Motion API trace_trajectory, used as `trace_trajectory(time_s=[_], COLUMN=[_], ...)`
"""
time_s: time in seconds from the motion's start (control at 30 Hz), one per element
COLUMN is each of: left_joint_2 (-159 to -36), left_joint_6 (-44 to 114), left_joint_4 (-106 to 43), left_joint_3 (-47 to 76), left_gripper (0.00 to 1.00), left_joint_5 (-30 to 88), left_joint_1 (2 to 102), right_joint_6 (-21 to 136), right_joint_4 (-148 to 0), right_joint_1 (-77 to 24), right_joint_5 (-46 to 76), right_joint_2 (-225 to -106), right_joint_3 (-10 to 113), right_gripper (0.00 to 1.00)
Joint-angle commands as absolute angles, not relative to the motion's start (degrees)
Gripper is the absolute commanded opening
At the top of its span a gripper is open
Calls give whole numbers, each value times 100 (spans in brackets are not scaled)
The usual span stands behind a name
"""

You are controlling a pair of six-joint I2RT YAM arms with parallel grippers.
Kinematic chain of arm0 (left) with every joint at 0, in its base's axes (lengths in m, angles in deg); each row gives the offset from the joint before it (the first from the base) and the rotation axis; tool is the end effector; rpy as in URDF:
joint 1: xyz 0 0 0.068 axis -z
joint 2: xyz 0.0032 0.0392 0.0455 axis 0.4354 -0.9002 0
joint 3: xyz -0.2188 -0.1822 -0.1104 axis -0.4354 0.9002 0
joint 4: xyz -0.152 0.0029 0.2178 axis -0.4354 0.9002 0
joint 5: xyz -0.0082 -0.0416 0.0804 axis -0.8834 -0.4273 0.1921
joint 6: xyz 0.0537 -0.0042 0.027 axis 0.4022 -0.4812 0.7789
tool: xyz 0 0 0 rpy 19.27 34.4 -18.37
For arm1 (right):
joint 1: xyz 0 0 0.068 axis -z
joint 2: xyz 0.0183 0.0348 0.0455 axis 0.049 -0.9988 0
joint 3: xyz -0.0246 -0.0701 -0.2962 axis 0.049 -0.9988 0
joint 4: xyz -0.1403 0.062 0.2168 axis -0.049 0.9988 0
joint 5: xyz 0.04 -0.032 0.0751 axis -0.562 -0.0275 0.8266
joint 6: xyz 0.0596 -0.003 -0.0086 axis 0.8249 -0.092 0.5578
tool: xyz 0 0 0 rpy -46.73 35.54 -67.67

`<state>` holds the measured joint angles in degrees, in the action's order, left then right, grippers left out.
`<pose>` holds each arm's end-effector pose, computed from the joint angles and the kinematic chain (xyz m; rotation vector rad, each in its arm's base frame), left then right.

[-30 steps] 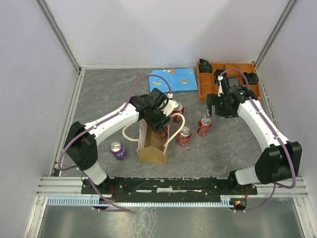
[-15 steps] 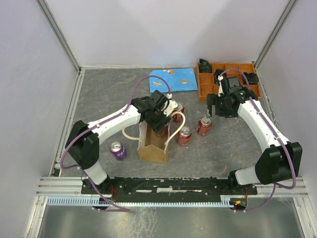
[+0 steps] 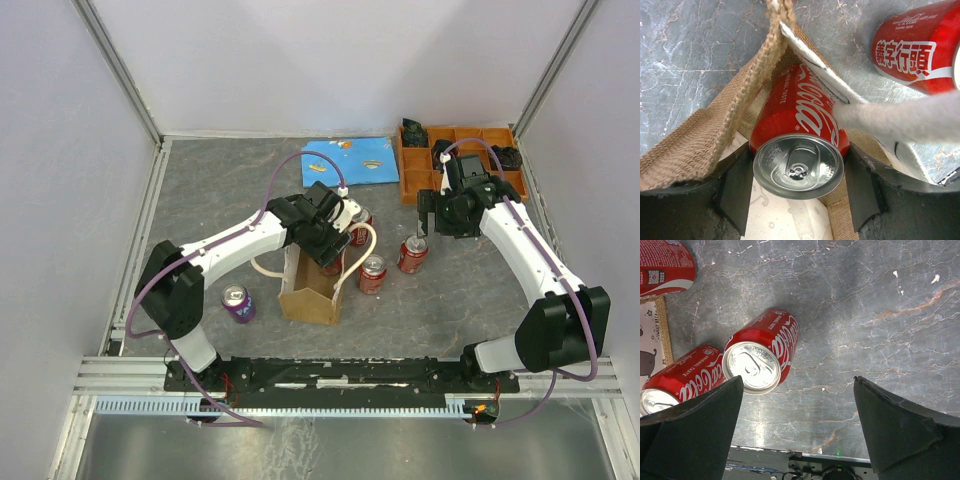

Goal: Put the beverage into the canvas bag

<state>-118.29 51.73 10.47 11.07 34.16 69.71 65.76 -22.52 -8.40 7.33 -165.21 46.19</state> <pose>0.2618 -0.2554 0.2722 1.1276 2.4149 -0.3013 0.2774 0.0547 0.3167 0.0913 2.6637 0.1436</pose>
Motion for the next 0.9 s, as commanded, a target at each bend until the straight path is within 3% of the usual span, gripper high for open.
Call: trace_trajectory(time_s=[0.0,0.03,0.17,0.27,0.33,0.4,0.87], left_joint_2=[-11848,-11862,-11917,-11952,-11958,-11947,-11284], left_joint_6=[4891,4890,4872,4861,4856,4858,4916], left_joint_4=[564,555,557,545,546,549,579], left_joint_3=[890,882,860,842,809,773,670], left_gripper=[5,9,40,56,81,97,99], left_joint_5=[3196,3186,3196,3221,3242,3268,3519], left_joint_1=[7009,7015,7016,7029,7028,7032,7016], right_joint_6=[6510,6510,6510,6501,6506,6501,6501], right_joint_4=[-2286,-2286,-2297,-2310,-2315,-2328,-2281], right_joint_1=[-859,-855,-855,-861,-853,-859,-855], right_joint_5=[663,663,663,663,678,687,729], right_joint_2=[-16400,-16405,-16416,-16430,-16447,-16464,-16496], right_joint_3=[4634,4636,4621,4615,4630,4633,4733], right_gripper=[99,99,99,99,99,99,99])
